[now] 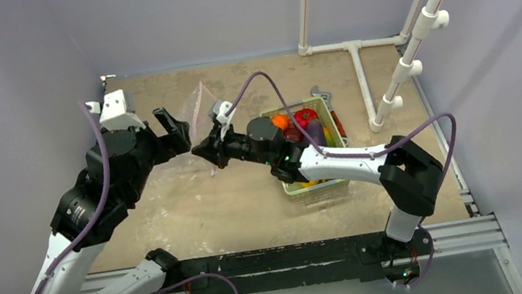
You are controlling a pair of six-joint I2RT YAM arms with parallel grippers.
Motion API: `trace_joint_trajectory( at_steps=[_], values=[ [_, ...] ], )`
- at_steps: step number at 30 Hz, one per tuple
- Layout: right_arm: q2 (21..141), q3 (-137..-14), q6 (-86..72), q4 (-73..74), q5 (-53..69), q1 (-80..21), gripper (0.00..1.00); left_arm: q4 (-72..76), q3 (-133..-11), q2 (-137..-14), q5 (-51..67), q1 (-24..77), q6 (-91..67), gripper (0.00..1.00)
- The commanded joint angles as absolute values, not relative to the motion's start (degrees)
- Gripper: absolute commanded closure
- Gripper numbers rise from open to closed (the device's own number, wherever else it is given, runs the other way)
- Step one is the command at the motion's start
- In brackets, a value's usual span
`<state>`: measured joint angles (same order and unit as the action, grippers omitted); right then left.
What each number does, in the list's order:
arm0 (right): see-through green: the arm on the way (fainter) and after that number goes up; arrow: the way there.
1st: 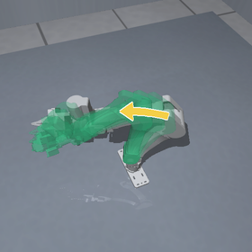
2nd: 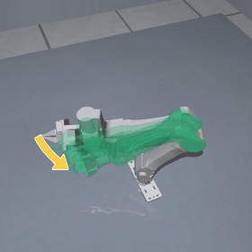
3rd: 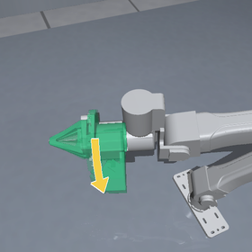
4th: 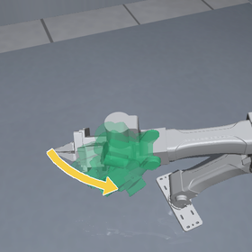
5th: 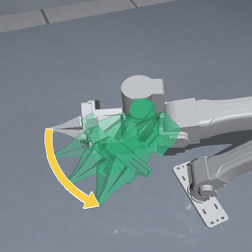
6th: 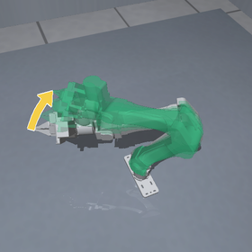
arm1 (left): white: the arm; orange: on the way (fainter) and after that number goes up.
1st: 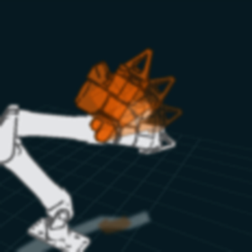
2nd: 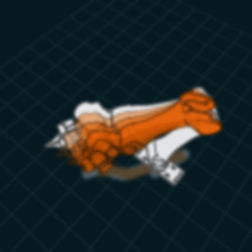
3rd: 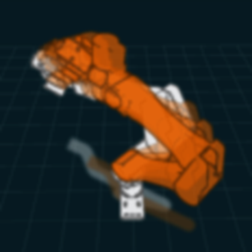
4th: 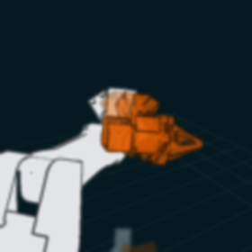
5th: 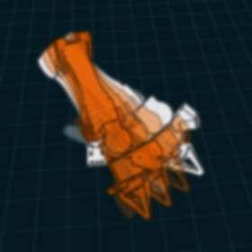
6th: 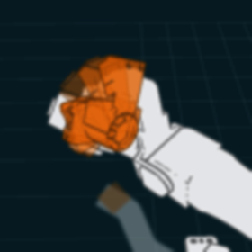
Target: Place the food in the zip-top bag and seal the zipper
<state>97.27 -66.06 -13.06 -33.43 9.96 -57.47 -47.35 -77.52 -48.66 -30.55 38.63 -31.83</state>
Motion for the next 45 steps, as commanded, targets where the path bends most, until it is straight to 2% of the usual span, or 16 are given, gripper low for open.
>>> trace_joint_trajectory(
  at_steps=[1, 7, 30, 45],
  values=[
    [93.5, -65.0, -10.7, -32.7, 3.0, -60.2, 1.0, -50.9, -81.3, -50.4, -24.2, 38.4, -34.2, 0.04],
    [92.3, -65.1, -10.1, -30.4, -1.8, -63.1, 1.0, -52.6, -80.9, -52.1, -19.4, 38.4, -34.0, 0.05],
    [91.0, -64.4, -10.5, -31.1, -4.9, -67.0, 1.0, -55.3, -76.5, -57.5, -26.9, 38.5, -32.0, 0.06],
    [88.6, -65.4, -10.3, -31.0, -7.7, -68.5, 1.0, -56.9, -72.6, -59.3, -31.0, 38.4, -32.3, 0.11]
  ],
)
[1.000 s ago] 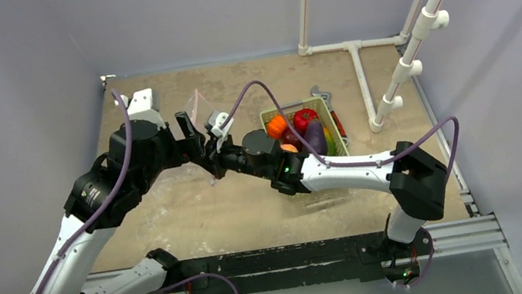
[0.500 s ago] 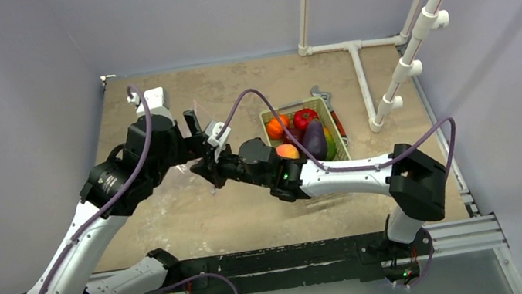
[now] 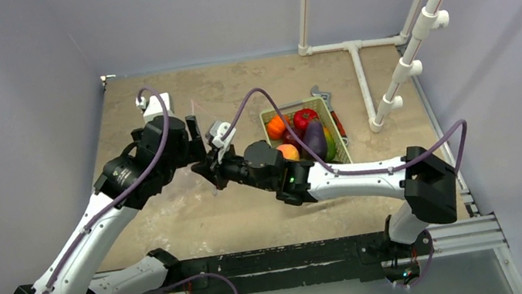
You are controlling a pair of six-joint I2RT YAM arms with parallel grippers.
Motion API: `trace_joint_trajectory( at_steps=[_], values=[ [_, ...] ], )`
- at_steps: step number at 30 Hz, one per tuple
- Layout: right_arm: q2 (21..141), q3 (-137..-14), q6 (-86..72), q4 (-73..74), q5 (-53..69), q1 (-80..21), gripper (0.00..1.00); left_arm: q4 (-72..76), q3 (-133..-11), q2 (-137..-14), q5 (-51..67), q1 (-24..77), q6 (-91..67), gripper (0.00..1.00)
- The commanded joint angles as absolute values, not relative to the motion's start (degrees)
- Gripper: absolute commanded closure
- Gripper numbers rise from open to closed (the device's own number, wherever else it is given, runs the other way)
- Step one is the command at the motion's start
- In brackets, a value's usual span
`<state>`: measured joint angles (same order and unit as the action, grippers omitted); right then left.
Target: Place the food in the zip-top bag and seal the zipper
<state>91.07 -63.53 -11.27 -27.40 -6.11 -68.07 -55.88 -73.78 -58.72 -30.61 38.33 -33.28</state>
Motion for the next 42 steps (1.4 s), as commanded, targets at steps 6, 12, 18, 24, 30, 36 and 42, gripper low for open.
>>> trace_joint_trajectory(
  at_steps=[6, 12, 18, 24, 30, 36, 42],
  values=[
    [88.9, -66.2, -10.1, -30.4, -8.8, -68.9, 1.0, -56.6, -73.4, -59.8, -30.2, 38.4, -31.7, 0.23],
    [90.5, -67.8, -10.7, -28.1, -13.0, -69.0, 1.0, -56.8, -74.0, -59.9, -28.1, 38.4, -30.9, 0.63],
    [91.0, -69.1, -11.3, -26.1, -12.9, -69.1, 1.0, -57.2, -74.6, -59.4, -28.4, 38.5, -30.4, 1.0],
    [87.9, -68.9, -11.7, -23.0, -11.9, -69.1, 0.52, -57.6, -73.9, -59.2, -31.5, 38.4, -29.9, 1.0],
    [83.3, -67.7, -13.3, -17.9, -13.7, -69.1, 0.41, -57.2, -73.7, -59.2, -33.3, 38.4, -28.7, 1.0],
    [76.4, -65.6, -16.7, -12.0, -17.9, -69.2, 0.38, -57.2, -73.8, -59.8, -34.8, 38.4, -26.6, 1.0],
    [74.4, -67.2, -21.0, -3.6, -21.3, -69.1, 0.36, -57.0, -73.8, -60.2, -34.4, 38.4, -25.0, 1.0]
  ],
)
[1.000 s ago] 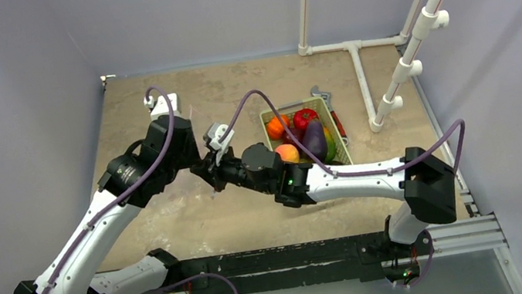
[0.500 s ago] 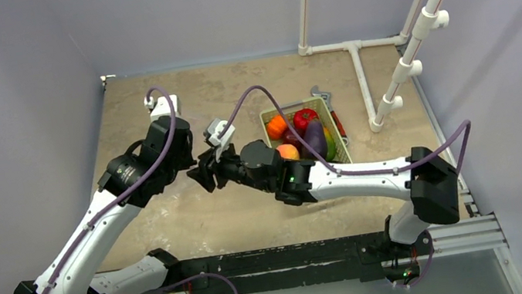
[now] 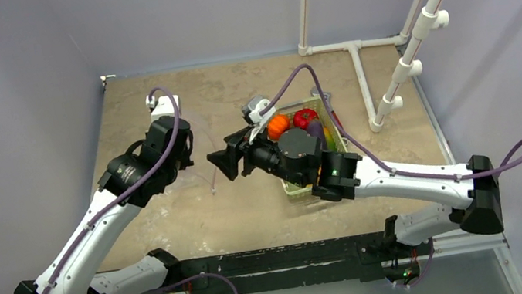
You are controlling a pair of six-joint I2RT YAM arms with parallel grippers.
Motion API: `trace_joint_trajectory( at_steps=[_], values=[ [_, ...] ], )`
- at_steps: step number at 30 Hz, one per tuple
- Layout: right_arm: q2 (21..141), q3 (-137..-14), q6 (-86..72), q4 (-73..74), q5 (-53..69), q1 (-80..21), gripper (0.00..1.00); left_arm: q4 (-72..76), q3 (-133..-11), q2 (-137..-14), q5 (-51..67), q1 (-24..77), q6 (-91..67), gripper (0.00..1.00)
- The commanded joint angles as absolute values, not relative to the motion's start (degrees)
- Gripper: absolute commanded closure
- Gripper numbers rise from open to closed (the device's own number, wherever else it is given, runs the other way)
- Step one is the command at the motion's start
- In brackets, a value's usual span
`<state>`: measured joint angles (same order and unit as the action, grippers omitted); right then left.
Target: Place the food in the zip-top bag and seal the zipper
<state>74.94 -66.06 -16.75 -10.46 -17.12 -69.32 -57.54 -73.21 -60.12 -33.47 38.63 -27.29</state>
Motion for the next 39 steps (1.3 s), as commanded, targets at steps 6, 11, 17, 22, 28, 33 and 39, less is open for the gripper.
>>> trace_joint_trajectory(
  at_steps=[6, 11, 17, 22, 28, 33, 39],
  values=[
    [78.5, -70.2, -26.4, -0.5, -21.4, -69.1, 0.34, -56.7, -73.6, -60.2, -32.6, 38.4, -24.9, 1.0],
    [83.9, -75.2, -30.2, -0.1, -21.9, -69.1, 0.33, -57.0, -73.4, -59.7, -32.4, 38.4, -24.6, 1.0],
    [92.4, -84.1, -35.3, 5.1, -26.4, -68.9, 0.3, -57.1, -73.3, -59.0, -30.3, 38.4, -25.0, 1.0],
    [99.6, -91.3, -38.3, 11.5, -31.3, -67.8, 0.31, -57.6, -73.1, -58.4, -29.4, 38.4, -25.1, 1.0],
    [101.4, -91.7, -39.4, 10.8, -32.5, -65.5, 0.44, -58.6, -73.4, -57.5, -29.4, 38.4, -24.7, 1.0],
    [101.1, -90.1, -39.5, 9.8, -33.3, -64.2, 0.79, -59.6, -73.5, -56.8, -30.2, 38.4, -24.2, 1.0],
    [100.9, -85.7, -39.2, 11.1, -35.3, -61.3, 1.0, -61.8, -75.0, -56.7, -32.7, 38.4, -23.0, 1.0]
  ],
)
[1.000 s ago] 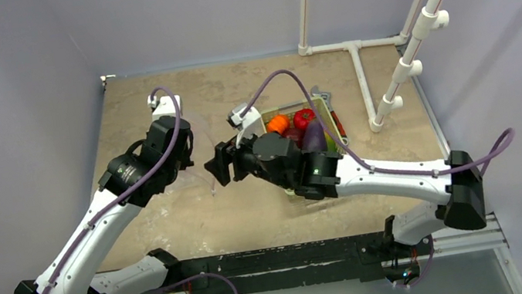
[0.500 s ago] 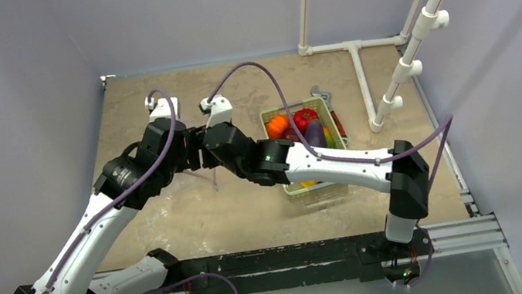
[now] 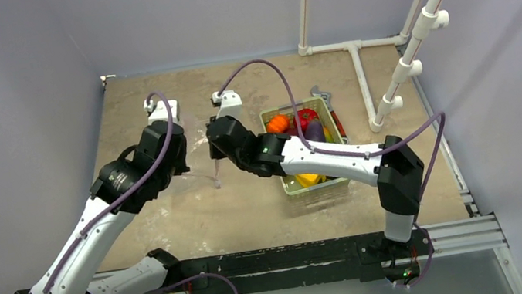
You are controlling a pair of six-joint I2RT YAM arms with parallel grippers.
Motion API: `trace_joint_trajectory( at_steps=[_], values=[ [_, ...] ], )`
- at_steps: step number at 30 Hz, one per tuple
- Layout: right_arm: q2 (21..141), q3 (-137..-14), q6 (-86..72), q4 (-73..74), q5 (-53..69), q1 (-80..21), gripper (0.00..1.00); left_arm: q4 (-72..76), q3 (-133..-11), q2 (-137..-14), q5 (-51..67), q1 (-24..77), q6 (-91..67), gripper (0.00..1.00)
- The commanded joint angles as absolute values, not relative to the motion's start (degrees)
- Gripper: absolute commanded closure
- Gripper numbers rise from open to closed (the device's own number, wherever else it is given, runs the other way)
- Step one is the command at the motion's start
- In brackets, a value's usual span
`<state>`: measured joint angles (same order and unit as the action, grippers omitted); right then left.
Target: Place the food in the zip-top bag and seal the zipper
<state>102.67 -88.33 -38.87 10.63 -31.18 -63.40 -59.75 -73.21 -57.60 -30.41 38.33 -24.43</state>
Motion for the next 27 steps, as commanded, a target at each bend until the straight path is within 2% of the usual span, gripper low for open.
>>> trace_joint_trajectory(
  at_steps=[1, 9, 15, 27],
  values=[
    [101.3, -84.9, -39.3, 12.0, -36.4, -60.9, 1.0, -62.6, -75.6, -56.8, -33.2, 38.5, -22.8, 1.0],
    [106.0, -81.5, -43.4, 18.2, -44.5, -59.9, 1.0, -69.7, -83.3, -59.7, -38.8, 38.4, -20.8, 1.0],
    [106.5, -81.6, -41.7, 14.5, -40.8, -59.9, 1.0, -70.8, -84.7, -60.3, -41.1, 38.4, -20.3, 1.0],
    [106.7, -85.2, -36.0, 4.1, -23.9, -59.6, 0.76, -66.3, -77.5, -61.1, -40.4, 38.5, -20.1, 1.0]
  ],
)
